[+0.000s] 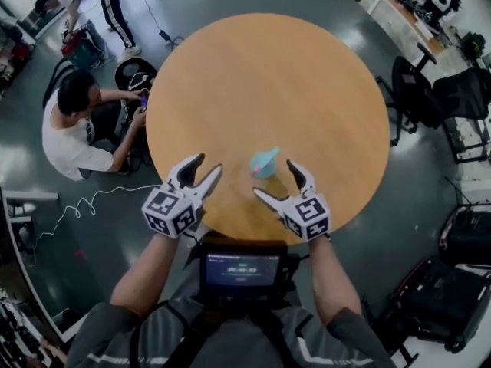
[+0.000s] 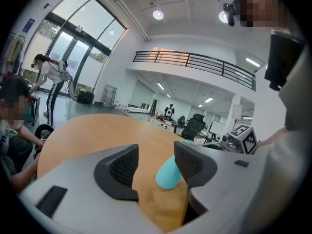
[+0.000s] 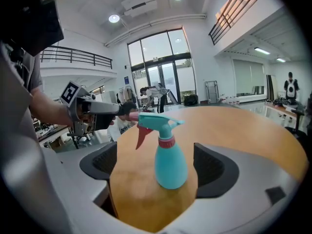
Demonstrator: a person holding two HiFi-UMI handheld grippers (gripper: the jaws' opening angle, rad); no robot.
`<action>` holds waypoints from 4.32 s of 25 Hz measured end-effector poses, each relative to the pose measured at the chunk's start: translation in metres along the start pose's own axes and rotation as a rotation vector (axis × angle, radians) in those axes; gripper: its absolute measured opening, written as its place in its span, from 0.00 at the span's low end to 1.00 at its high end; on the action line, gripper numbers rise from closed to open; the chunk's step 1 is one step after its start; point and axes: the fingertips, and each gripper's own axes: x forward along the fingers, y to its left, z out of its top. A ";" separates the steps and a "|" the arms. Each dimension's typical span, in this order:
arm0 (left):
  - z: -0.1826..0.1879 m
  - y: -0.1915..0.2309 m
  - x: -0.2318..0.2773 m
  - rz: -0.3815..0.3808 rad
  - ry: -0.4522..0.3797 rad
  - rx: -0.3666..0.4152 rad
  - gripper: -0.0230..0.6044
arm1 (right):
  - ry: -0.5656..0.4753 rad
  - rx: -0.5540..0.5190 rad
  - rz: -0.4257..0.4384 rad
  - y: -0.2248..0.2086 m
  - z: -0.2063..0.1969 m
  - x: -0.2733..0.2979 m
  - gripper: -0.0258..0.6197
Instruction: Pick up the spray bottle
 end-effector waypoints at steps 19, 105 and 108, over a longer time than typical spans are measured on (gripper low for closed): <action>-0.097 0.039 0.031 0.055 0.191 -0.017 0.39 | 0.056 0.009 0.024 -0.015 -0.051 0.039 0.87; 0.078 -0.368 0.107 -0.811 0.072 0.262 0.03 | -0.423 0.235 -1.033 -0.077 0.034 -0.428 0.71; 0.073 -0.403 0.103 -0.870 0.078 0.289 0.03 | -0.425 0.253 -1.093 -0.069 0.020 -0.461 0.71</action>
